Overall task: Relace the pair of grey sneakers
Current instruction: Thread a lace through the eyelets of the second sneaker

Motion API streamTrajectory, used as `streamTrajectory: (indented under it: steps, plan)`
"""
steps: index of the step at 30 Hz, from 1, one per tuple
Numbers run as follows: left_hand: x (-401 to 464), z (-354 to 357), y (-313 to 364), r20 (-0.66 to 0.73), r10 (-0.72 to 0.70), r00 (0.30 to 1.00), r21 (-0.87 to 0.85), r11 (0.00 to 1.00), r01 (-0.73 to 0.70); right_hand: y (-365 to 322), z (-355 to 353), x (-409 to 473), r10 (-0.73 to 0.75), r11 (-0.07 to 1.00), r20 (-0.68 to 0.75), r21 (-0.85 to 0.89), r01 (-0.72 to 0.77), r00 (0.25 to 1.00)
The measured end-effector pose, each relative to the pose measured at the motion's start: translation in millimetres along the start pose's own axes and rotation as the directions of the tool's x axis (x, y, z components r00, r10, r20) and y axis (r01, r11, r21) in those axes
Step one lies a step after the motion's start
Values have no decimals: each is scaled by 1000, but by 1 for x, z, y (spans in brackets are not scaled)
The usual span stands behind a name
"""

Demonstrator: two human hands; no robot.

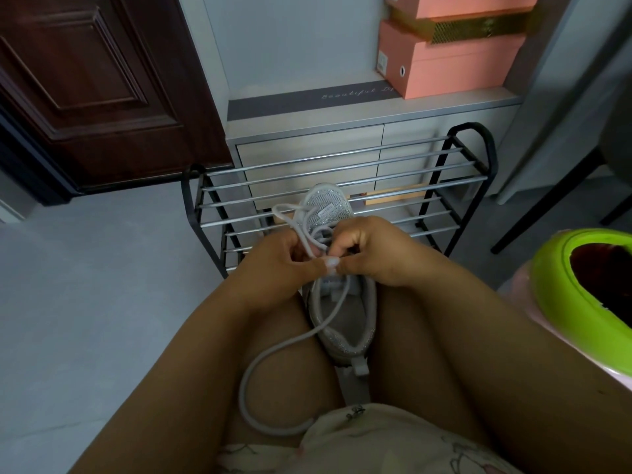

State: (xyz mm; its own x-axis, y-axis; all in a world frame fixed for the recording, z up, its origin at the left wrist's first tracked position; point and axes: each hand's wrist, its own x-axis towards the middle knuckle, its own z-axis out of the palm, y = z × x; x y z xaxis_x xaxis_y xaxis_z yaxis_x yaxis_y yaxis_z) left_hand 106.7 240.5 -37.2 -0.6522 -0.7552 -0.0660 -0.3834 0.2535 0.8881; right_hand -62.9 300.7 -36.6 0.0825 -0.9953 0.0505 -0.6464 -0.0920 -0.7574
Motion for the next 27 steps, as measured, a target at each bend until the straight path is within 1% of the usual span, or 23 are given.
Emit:
streamTrajectory:
  steps: [3,7,8,9,10,11,12,13,14,15,17,19,20,21,22,23,24,25,27]
  plan:
    - [-2,-2,1,21,11,1000,36,999,-12,0,-5,-4,-57,998,25,-20,58,998]
    - [-4,-5,-3,-60,-12,998,32,999,14,-2,-21,-13,-116,993,36,34,115,993]
    - [-4,-6,-4,-75,-18,997,12,1000,19,0,-26,-15,-128,988,19,86,126,992]
    - [-4,-7,-5,-80,-23,997,-3,1000,23,2,-30,-17,-137,975,-9,175,137,990]
    - [-3,-8,-6,-77,-29,997,-11,1000,28,5,-34,-20,-138,943,-43,300,145,989]
    - [-3,-9,-6,-72,-34,997,-21,999,33,8,-37,-23,-132,882,-78,445,153,988]
    - [-2,-9,-6,-67,-36,997,-35,999,34,10,-39,-25,-126,789,-104,593,163,987]
    - [-2,-9,-7,-66,-33,997,-47,998,30,12,-39,-27,-124,669,-106,725,162,987]
    - [-2,-9,-8,-70,-28,997,-54,998,25,12,-40,-27,-130,538,-93,829,149,987]
    - [-2,-8,-9,-77,-24,997,-58,998,20,12,-41,-27,-142,419,-85,897,137,986]
    - [-2,-8,-9,-90,-14,996,-61,998,9,8,-46,-28,-171,208,-127,965,162,977]
    - [-2,-8,-10,-98,4,995,-69,998,-11,6,-58,-31,-201,-89,-206,978,191,958]
    - [-2,-8,-11,-99,7,995,-72,997,-14,5,-63,-32,-202,-231,-234,955,186,951]
    - [-2,-8,-11,-100,5,995,-76,997,-12,2,-67,-34,-183,-318,-252,930,186,950]
    - [-2,-7,-12,-104,2,995,-81,997,-10,1,-68,-35,-152,-359,-258,914,190,954]
    - [-1,-7,-12,-111,3,994,-83,996,-12,-1,-68,-34,-120,-370,-249,910,189,961]
    - [-1,-6,-13,-119,6,993,-81,997,-16,-6,-64,-33,-94,-337,-227,923,184,969]
    - [0,-5,-13,-127,7,992,-75,997,-17,-11,-60,-31,-65,-253,-193,952,171,979]
    - [0,-3,-13,-141,7,990,-56,998,-15,-23,-50,-27,-33,-21,-88,996,88,996]
